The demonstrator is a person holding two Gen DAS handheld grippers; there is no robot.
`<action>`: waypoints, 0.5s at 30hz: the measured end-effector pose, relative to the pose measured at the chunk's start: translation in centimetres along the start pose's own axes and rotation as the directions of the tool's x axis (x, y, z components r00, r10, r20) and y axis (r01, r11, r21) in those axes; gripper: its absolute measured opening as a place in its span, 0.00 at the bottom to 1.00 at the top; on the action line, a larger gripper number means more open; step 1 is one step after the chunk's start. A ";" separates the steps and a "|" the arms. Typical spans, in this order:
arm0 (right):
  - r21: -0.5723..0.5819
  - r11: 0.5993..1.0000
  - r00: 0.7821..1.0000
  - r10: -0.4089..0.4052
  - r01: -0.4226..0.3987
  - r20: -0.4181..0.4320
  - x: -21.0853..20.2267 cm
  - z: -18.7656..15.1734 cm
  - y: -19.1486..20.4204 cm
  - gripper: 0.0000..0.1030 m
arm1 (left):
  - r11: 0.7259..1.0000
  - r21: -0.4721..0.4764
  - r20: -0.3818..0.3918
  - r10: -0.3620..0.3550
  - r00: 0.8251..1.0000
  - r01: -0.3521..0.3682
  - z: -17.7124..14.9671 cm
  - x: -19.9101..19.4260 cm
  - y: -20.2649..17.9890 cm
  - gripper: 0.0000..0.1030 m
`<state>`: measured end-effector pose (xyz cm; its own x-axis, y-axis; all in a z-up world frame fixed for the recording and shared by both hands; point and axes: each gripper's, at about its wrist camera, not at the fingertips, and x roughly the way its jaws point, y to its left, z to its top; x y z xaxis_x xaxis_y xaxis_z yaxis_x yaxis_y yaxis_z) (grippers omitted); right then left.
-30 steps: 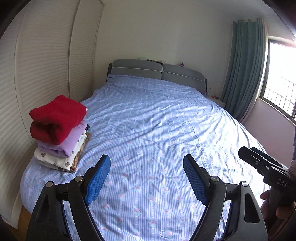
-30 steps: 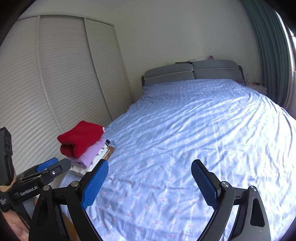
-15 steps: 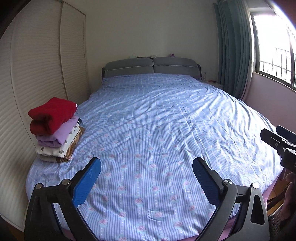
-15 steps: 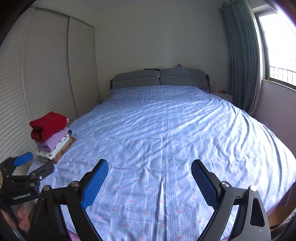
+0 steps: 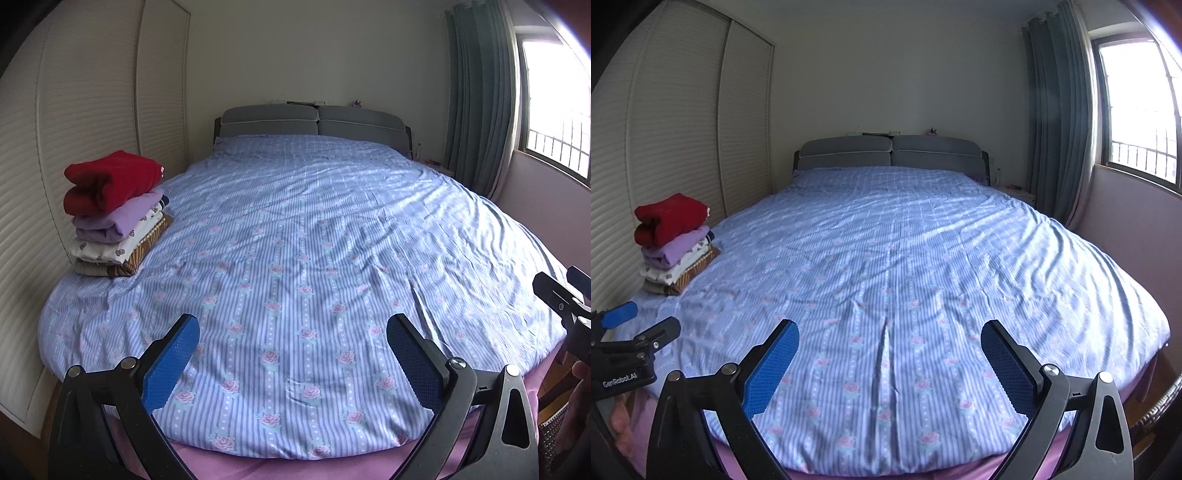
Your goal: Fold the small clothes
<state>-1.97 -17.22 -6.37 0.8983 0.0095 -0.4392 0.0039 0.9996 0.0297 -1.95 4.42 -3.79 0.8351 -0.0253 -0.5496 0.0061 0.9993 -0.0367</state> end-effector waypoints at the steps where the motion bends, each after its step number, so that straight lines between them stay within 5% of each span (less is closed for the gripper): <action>1: -0.005 1.000 1.000 -0.005 0.005 0.007 -0.1 -0.3 0.1 0.97 | 1.000 0.003 0.008 0.008 1.000 -0.008 -0.1 -0.2 0.0 1.00; 15: -0.007 1.000 0.999 -0.005 0.005 0.042 -1.1 -1.3 -0.3 0.97 | 1.000 0.013 0.045 0.025 0.999 -0.026 -1.3 -1.1 -0.2 1.00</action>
<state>-3.52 -17.48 -7.08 0.9161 0.0036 -0.4009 0.0052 0.9998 0.0208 -3.56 4.25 -4.25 0.8587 0.0013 -0.5125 -0.0083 0.9999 -0.0113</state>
